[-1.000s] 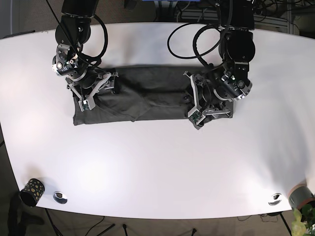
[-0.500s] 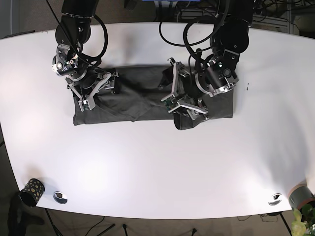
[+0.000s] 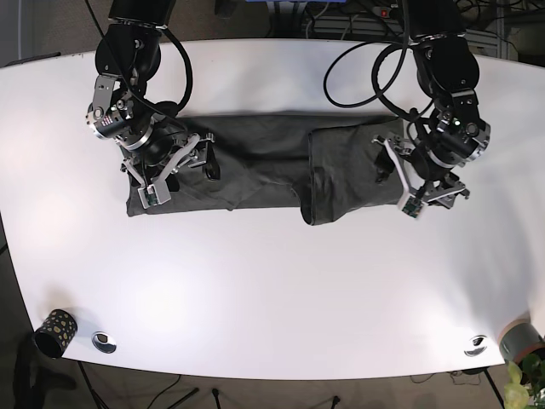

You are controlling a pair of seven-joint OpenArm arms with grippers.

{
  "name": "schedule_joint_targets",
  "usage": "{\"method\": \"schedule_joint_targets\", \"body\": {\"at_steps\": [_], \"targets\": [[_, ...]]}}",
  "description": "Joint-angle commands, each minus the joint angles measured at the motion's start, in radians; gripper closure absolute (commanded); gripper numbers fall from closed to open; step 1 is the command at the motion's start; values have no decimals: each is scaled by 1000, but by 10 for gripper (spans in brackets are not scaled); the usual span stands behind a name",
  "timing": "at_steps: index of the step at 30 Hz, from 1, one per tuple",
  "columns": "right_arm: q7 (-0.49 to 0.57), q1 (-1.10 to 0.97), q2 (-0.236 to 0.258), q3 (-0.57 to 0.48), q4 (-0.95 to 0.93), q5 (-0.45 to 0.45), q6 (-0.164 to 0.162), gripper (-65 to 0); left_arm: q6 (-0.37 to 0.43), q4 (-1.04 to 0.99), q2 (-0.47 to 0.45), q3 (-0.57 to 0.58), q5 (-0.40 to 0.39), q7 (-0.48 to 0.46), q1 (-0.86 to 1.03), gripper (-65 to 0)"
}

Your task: Fold the T-shirt properly

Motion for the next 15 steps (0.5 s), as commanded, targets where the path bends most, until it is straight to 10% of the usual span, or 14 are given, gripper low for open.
{"method": "schedule_joint_targets", "body": {"at_steps": [1,7,15], "targets": [[1,23,4,2,24,73,22,-499,2,-11,-18,-55,-15,-14,-18,-439],[-63,42,-31,-60,2,147,108,-499,2,-63,-65,-190,-38,-14,-20,-439],[-66,73,-57,-255,-111,144,105,-496,2,-112,-189,-261,-146,-14,-12,-439]]}}
